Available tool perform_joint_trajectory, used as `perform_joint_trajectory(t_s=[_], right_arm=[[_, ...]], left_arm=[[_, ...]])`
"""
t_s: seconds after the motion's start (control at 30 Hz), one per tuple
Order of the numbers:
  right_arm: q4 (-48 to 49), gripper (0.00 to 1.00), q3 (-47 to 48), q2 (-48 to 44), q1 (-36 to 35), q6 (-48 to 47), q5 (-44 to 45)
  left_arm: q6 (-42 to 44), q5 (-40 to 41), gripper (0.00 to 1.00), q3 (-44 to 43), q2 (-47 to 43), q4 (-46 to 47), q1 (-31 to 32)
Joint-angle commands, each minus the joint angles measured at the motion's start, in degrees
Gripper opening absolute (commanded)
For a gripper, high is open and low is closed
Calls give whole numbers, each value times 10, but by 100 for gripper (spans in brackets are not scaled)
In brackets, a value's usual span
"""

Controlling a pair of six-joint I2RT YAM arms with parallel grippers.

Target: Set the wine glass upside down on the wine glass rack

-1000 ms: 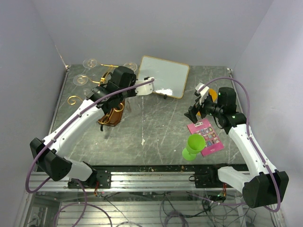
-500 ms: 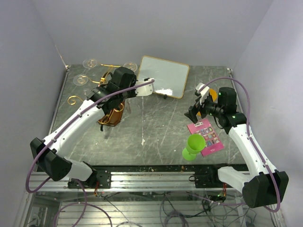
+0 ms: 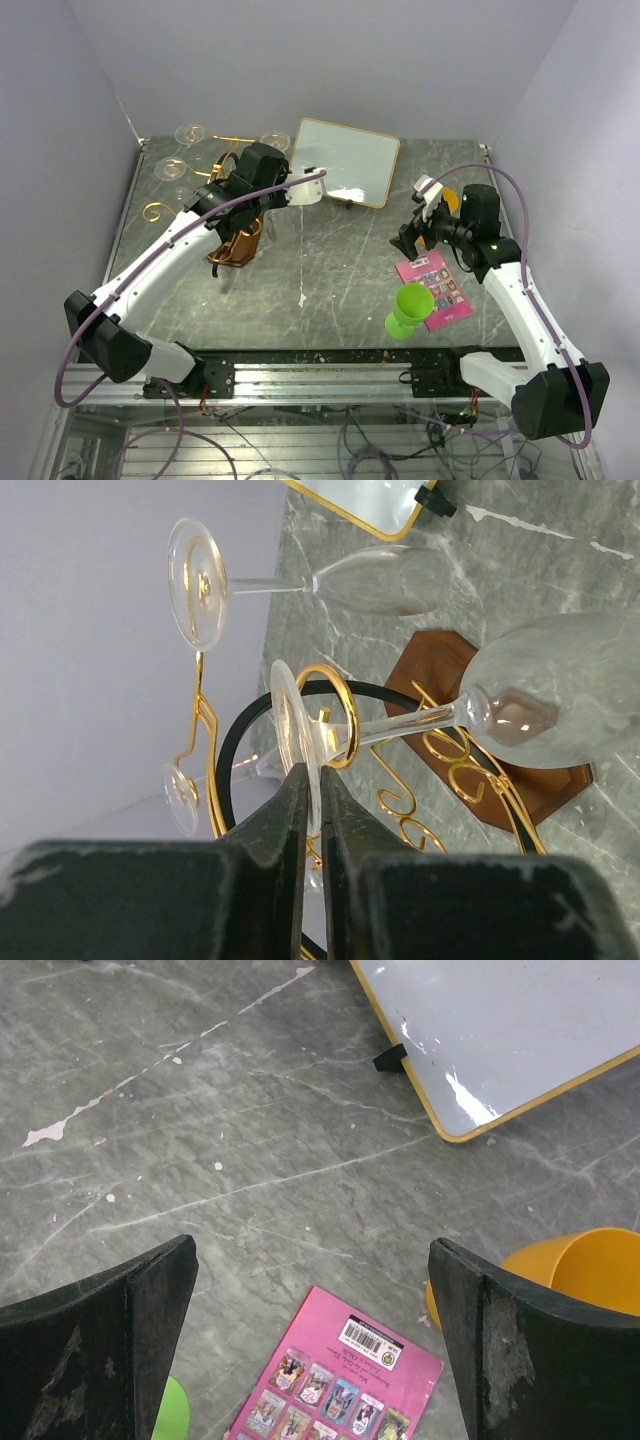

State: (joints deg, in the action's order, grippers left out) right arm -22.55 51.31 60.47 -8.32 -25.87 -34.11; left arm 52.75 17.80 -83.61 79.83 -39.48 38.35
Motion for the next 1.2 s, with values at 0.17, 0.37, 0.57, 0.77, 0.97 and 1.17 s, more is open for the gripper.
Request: perform_joint_trajectory(t_s=[0.17,0.37,0.57,0.77,0.97,1.17], right_arm=[[9,99,-6,-14,5,-6,-8],[8,99,-6,-14,6,-6,-10],[8,99,-6,-12,7,-7,-11],[9,99,-6,-11,8,-6,-11],[8,99,-6,-11,8,-6,-12],[8,99,-3,-14,12,-6,-10]], left_arm=[[-9,-12,20,-12,2,-12,4],[-10,-19,24,-17,-1,-25,4],[-10,-20,28,-18,-3,-33,4],[-13,-17,32,-20,-6,-33,4],[-17,-7,41,-24,-8,-35,4],[-31,-16,51,-17,-18,-32,4]])
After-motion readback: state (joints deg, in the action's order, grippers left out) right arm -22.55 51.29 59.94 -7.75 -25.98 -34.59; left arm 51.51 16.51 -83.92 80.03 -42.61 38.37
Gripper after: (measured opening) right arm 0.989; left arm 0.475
